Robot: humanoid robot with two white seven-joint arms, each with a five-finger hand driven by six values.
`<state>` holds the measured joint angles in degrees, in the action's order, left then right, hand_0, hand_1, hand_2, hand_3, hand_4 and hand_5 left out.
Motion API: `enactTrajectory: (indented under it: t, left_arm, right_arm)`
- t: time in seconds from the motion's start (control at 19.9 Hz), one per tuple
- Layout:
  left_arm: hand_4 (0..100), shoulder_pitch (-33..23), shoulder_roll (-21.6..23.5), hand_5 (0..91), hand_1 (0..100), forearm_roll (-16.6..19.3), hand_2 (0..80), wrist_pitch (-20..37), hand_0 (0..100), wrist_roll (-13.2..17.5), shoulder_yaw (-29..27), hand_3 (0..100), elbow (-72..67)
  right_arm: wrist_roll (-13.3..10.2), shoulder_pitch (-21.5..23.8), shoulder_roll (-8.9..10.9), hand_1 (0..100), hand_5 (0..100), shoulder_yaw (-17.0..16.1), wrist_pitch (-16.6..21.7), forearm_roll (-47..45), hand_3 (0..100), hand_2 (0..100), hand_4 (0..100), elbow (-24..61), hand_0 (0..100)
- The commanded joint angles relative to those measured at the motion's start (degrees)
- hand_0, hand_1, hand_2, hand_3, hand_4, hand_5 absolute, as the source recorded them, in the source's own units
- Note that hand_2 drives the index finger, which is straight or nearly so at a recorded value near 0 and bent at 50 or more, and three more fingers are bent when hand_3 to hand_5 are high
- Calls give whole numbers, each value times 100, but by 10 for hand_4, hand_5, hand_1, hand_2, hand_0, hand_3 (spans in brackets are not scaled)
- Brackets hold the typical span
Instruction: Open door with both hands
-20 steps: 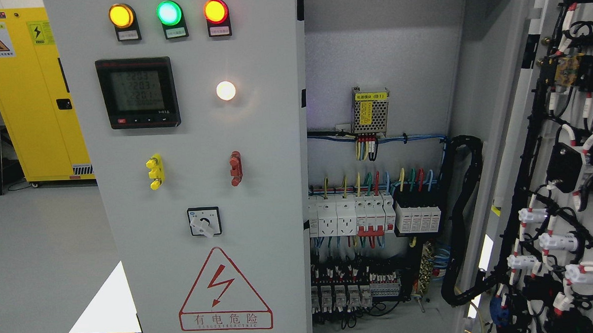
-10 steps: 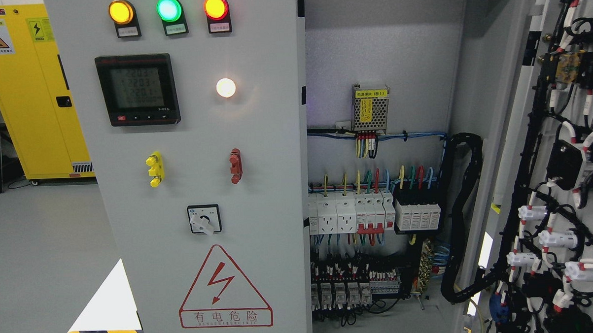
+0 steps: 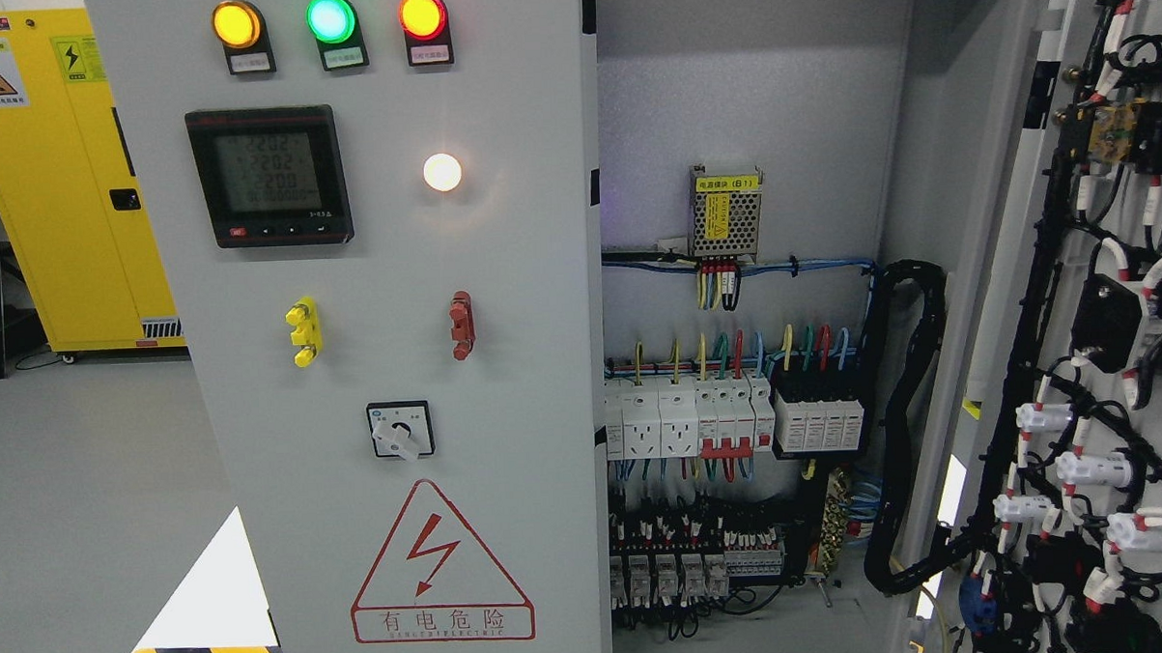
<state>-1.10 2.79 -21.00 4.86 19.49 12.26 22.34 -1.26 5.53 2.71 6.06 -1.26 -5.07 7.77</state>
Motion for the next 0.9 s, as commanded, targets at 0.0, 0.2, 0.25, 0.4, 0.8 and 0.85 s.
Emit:
enactTrajectory:
  t: [0.0,0.2,0.25,0.4,0.8,0.85]
  left_arm:
    - [0,101,-226,0,556,509,0,-100,120,-42,-347,0,-2603]
    - [0,101,-296,0,556,509,0,-108,120,-94,-338,0,-2612]
    - [0,101,-296,0,556,518,0,-108,120,-216,-338,0,-2603]
    - [0,101,-296,0,556,675,0,-108,120,-674,-338,0,-2594]
    - [0,101,-270,0,556,738,0,-47,120,-736,-338,0,-2559]
    - [0,110,-270,0,556,729,0,-38,120,-736,-347,0,-2559]
  right_arm:
    - [3,0,-33,500,0,-35,108,-11,0,40,0,31,0]
    - [3,0,-42,500,0,-43,108,-11,0,40,0,31,0]
    - [3,0,-42,500,0,-35,108,-11,0,40,0,31,0]
    - [3,0,-42,500,0,-44,108,-20,0,40,0,110,0]
    - [3,685,10,500,0,-44,117,-29,0,40,0,2636,0]
    - [3,877,10,500,0,-44,117,-29,0,40,0,3259,0]
